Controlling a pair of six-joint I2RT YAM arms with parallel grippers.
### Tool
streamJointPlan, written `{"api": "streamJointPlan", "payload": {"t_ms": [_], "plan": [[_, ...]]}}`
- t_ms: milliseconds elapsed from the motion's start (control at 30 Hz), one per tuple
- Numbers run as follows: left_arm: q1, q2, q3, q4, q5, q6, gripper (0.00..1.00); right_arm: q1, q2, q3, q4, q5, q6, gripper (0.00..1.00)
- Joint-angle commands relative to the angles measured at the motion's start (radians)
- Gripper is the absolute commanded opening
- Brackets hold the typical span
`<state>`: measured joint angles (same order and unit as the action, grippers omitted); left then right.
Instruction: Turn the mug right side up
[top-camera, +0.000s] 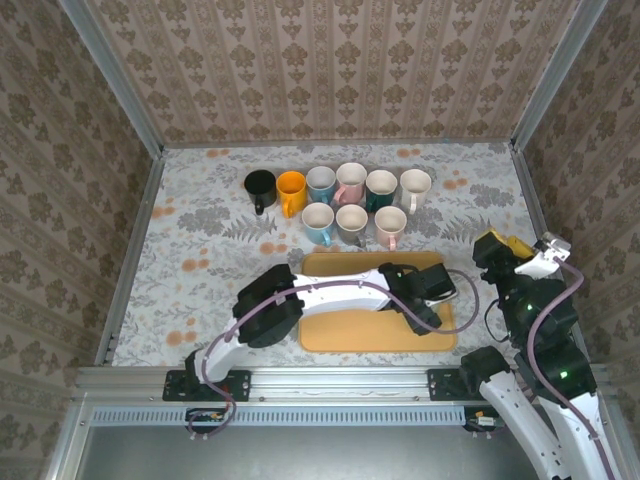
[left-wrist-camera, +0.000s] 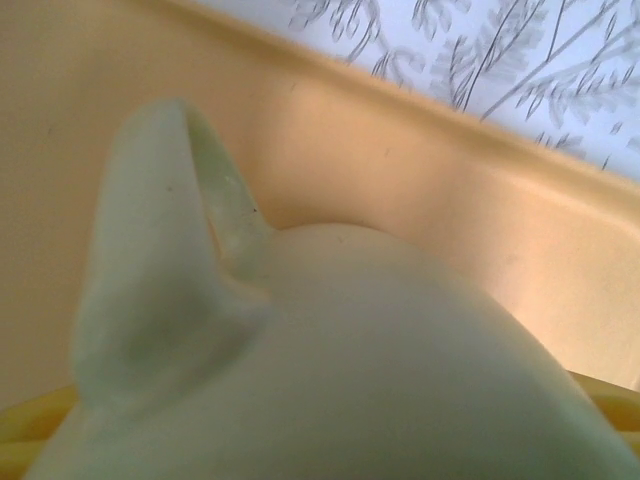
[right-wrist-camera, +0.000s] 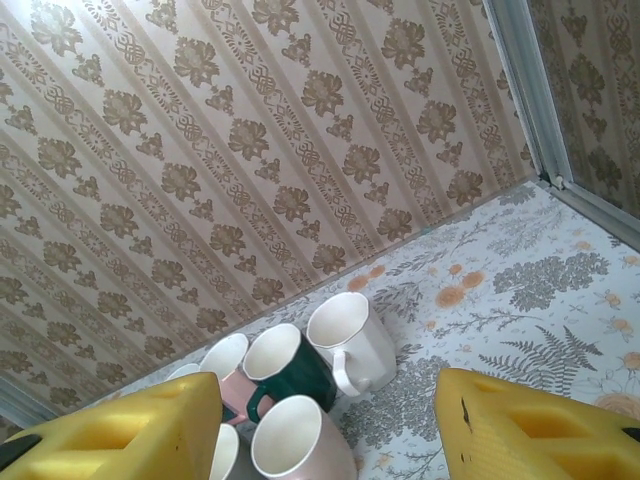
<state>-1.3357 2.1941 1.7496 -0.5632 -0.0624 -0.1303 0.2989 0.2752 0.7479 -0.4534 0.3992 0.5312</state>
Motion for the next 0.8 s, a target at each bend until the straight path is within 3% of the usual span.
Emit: {"api": "streamJointPlan", "payload": {"t_ms": [0,233,433,567,767], "plan": [[0.015,-0.158,-0.083,0.090,-0.082,0.075,0.48,0.000,-0.014,0.022,-0.009,-0.042,-0.003,0.60],[0.005,-0.517,-0.387,0.330,-0.215,0.281,0.42,0.000,-0.004,0.068,-0.017,-0.074,-0.030,0.60],[-0.022,-0.832,-0.688,0.553,-0.289,0.562,0.37,0.001,0.061,0.099,-0.021,-0.170,-0.002,0.60],[-0.023,-1.033,-0.821,0.613,-0.349,0.742,0.36,0.001,0.127,0.117,-0.018,-0.288,0.038,0.60],[-0.029,-1.234,-0.971,0.601,-0.443,1.131,0.36,0.002,0.255,0.134,0.020,-0.537,0.143,0.60]]}}
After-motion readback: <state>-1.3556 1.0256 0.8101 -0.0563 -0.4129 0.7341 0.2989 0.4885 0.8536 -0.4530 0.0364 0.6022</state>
